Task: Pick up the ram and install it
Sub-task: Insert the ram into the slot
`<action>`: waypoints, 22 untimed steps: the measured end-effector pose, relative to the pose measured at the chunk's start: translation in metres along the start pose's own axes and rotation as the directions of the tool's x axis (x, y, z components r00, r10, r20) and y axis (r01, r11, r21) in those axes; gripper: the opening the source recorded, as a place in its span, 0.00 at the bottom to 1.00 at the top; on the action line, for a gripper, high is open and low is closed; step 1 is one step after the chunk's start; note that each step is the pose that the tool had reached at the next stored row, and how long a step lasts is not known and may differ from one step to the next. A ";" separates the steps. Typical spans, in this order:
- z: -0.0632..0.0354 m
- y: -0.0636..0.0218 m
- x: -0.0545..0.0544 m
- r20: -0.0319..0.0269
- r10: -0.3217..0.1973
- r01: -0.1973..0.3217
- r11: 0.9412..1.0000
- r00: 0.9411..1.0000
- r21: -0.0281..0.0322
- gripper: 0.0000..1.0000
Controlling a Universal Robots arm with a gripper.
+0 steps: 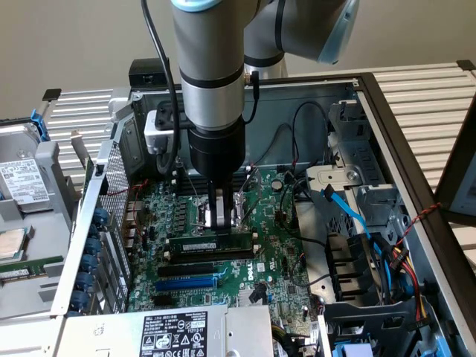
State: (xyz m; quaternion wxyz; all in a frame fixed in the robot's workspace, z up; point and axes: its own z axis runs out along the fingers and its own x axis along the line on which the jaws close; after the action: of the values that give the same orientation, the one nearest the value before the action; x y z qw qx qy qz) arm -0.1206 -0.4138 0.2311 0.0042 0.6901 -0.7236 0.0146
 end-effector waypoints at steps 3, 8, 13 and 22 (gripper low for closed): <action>0.0006 0.0000 0.000 0.000 0.000 0.000 1.000 1.000 0.000 0.13; 0.0012 0.0000 0.000 0.000 0.000 0.000 1.000 1.000 0.000 0.13; 0.0012 0.0000 0.000 0.000 0.000 0.000 1.000 1.000 0.000 0.13; 0.0012 0.0000 0.000 0.000 0.000 0.000 1.000 1.000 0.002 0.13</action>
State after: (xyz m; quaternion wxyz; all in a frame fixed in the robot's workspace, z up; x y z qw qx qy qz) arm -0.1206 -0.4138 0.2299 0.0033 0.6901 -0.7236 0.0154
